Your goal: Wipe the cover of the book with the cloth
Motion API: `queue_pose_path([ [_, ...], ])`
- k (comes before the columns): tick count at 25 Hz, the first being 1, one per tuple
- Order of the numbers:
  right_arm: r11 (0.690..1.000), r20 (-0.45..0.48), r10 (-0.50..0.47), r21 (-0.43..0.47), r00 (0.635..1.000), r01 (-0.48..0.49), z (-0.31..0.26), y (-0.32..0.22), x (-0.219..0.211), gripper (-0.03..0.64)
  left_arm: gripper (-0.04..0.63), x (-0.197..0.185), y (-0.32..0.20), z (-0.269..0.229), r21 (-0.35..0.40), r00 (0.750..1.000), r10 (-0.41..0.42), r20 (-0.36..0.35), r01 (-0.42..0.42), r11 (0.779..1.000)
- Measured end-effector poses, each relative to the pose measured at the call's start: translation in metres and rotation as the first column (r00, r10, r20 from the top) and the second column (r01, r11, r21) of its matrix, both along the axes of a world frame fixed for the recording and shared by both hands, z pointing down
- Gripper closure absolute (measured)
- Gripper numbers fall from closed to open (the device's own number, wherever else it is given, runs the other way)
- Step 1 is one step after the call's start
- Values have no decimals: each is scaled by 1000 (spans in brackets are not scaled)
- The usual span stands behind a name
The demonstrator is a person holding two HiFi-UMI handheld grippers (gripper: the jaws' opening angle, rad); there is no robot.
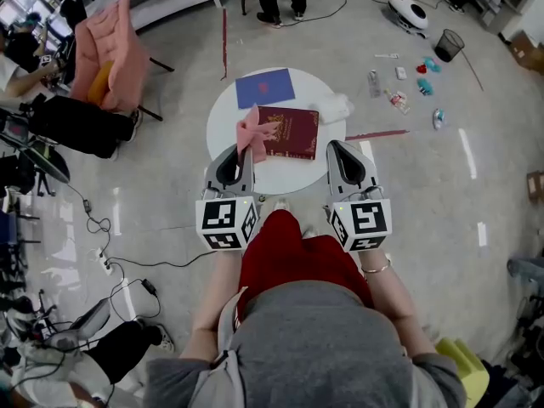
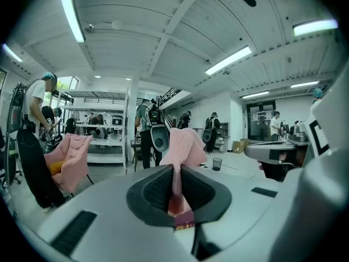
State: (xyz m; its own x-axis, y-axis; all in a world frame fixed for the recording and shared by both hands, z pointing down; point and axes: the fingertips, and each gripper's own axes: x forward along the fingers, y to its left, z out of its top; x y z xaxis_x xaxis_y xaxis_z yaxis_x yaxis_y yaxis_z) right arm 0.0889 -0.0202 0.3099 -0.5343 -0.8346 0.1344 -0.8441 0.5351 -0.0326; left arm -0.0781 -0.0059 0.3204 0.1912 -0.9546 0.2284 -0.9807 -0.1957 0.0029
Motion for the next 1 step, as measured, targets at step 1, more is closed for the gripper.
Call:
queue_pose_path([
  [1,1000,-2,-1,3,1000,1,0,-1,0,589,560,0,-1,1,0,1000,-1,-3,1,1000],
])
